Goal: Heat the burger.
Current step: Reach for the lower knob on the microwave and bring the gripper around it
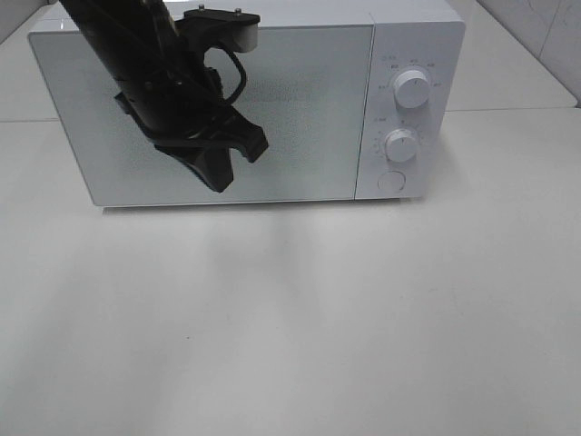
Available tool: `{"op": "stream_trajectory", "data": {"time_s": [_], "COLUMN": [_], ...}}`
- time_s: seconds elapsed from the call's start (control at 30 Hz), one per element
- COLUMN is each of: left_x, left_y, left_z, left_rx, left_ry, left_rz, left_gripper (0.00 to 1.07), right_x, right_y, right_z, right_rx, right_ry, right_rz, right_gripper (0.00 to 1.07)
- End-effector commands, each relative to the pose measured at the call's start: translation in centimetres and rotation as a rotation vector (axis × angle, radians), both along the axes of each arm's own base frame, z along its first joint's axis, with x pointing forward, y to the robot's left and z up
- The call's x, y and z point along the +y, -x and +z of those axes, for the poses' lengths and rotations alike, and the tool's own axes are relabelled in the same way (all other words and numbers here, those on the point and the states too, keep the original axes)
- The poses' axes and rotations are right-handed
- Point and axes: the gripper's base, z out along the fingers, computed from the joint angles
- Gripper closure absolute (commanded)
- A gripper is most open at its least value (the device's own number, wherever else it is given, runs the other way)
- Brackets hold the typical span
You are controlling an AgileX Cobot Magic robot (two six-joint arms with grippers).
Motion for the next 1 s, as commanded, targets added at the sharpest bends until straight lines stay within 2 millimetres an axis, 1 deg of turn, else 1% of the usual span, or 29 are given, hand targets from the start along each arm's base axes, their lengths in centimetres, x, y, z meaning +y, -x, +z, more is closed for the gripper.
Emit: {"op": "stream_trajectory", "data": {"time_s": [0.03,0.07,0.13,0.17,0.2,0.23,0.27,0.3,0.33,0.37,0.4,0.47,0.5,0.53,0.57,0.6,0.63,0.67,0.7,0.73,0.77,0.8,0.83,0.87,0.9,0.93,0.97,1.0], "left_x": [1.0,1.0,1.7,1.7,1.9,2.3,2.3,2.6,3.2,3.2,3.8,4.0,4.8,4.8,5.9,5.9,6.4,8.0,8.0,8.9,10.8,10.8,11.6,13.3,13.3,15.0,15.0,15.7], "left_y": [1.1,1.1,2.2,2.2,2.5,3.0,3.0,3.3,3.8,3.8,4.1,4.4,4.8,4.8,5.1,5.1,5.1,5.2,5.2,5.2,5.5,5.5,5.7,6.5,6.5,7.4,7.4,8.0], "left_z": [1.4,1.4,2.9,2.9,3.3,4.1,4.1,4.5,5.3,5.3,5.9,6.0,6.3,6.3,6.4,6.4,6.3,6.0,6.0,5.8,5.4,5.4,5.2,5.0,5.0,4.9,4.9,4.8], "left_rx": [0.058,0.058,0.088,0.088,0.092,0.098,0.098,0.096,0.073,0.073,0.052,0.047,0.031,0.031,0.030,0.030,0.034,0.053,0.053,0.061,0.080,0.080,0.091,0.102,0.102,0.110,0.110,0.111], "left_ry": [-0.055,-0.055,-0.068,-0.068,-0.069,-0.080,-0.080,-0.088,-0.099,-0.099,-0.103,-0.107,-0.121,-0.121,-0.127,-0.127,-0.129,-0.137,-0.137,-0.140,-0.148,-0.148,-0.154,-0.156,-0.156,-0.156,-0.156,-0.155], "left_rz": [0.045,0.045,0.066,0.066,0.068,0.077,0.077,0.074,0.076,0.076,0.089,0.093,0.100,0.100,0.119,0.119,0.135,0.179,0.179,0.204,0.257,0.257,0.277,0.325,0.325,0.372,0.372,0.392], "left_gripper": [1.06,1.06,1.06,1.06,1.06,1.06,1.06,1.06,1.06,1.06,1.06,1.06,1.06,1.06,1.06,1.06,1.06,1.06,1.06,1.06,1.06,1.06,1.06,1.06,1.06,1.06,1.06,1.06], "right_x": [-0.1,-0.1,-0.1,-0.1,-0.1,-0.1,-0.1,-0.1,-0.1,-0.1,-0.1,-0.1,-0.1,-0.1,-0.1,-0.1,-0.1,-0.1,-0.1,-0.1,-0.1,-0.1,-0.1,-0.1,-0.1,-0.1,-0.1,-0.1], "right_y": [0.3,0.3,0.3,0.3,0.3,0.3,0.3,0.3,0.3,0.3,0.3,0.3,0.3,0.3,0.3,0.3,0.3,0.3,0.3,0.3,0.3,0.3,0.3,0.3,0.3,0.3,0.3,0.3], "right_z": [0.1,0.1,0.1,0.1,0.1,0.1,0.1,0.1,0.1,0.1,0.1,0.1,0.1,0.1,0.1,0.1,0.1,0.1,0.1,0.1,0.1,0.1,0.1,0.1,0.1,0.1,0.1,0.1], "right_rx": [-0.037,-0.037,-0.037,-0.037,-0.037,-0.037,-0.037,-0.037,-0.037,-0.037,-0.037,-0.037,-0.037,-0.037,-0.037,-0.037,-0.037,-0.037,-0.037,-0.037,-0.037,-0.037,-0.037,-0.037,-0.037,-0.037,-0.037,-0.037], "right_ry": [0.004,0.004,0.004,0.004,0.004,0.004,0.004,0.004,0.004,0.004,0.004,0.004,0.004,0.004,0.004,0.004,0.004,0.004,0.004,0.004,0.004,0.004,0.004,0.004,0.004,0.004,0.004,0.004], "right_rz": [0.000,0.000,0.000,0.000,0.000,0.000,0.000,0.000,0.000,0.000,0.000,0.000,0.000,0.000,0.000,0.000,0.000,0.000,0.000,0.000,0.000,0.000,0.000,0.000,0.000,0.000,0.000,0.000], "right_gripper": [0.35,0.35,0.35,0.35,0.35,0.35,0.35,0.35,0.35,0.35,0.35,0.35,0.35,0.35,0.35,0.35,0.35,0.35,0.35,0.35,0.35,0.35,0.35,0.35,0.35,0.35,0.35,0.35]}}
